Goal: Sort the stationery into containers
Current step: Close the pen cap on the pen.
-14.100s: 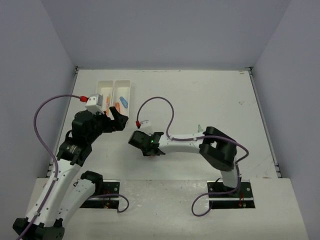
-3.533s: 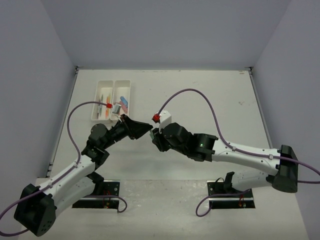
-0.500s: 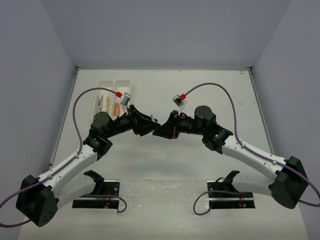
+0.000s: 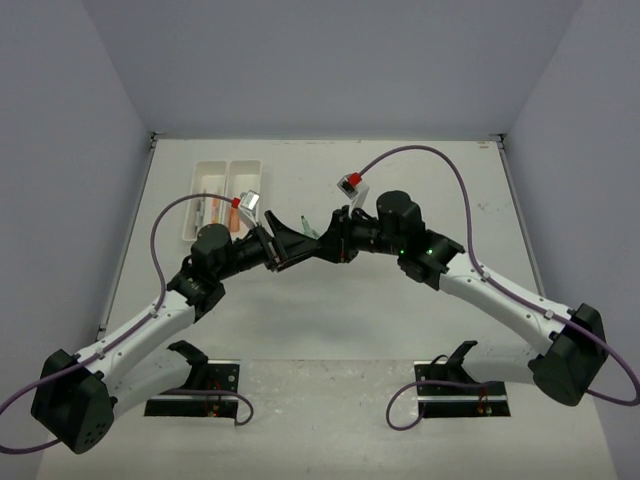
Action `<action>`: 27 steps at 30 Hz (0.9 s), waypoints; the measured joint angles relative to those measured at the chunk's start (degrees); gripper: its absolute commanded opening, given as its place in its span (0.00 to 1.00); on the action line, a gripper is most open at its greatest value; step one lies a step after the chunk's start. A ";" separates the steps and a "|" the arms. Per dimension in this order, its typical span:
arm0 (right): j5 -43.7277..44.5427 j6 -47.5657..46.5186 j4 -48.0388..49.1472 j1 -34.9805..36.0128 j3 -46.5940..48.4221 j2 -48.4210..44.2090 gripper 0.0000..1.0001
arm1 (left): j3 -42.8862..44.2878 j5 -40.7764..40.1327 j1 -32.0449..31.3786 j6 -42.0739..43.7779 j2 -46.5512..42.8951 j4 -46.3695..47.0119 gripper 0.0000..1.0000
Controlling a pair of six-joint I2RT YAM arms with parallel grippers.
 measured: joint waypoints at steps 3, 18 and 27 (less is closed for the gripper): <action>-0.82 -1.24 -0.67 0.02 0.71 1.34 0.00 | -2.52 0.21 -0.02 -7.51 -0.02 2.51 1.00; -7.39 0.67 8.98 0.19 -4.79 1.72 0.00 | -3.25 1.07 -0.68 -16.15 1.47 11.29 0.71; -11.18 4.91 12.55 4.24 -14.00 -3.27 0.00 | -0.74 -5.52 0.76 -11.64 2.08 10.71 0.68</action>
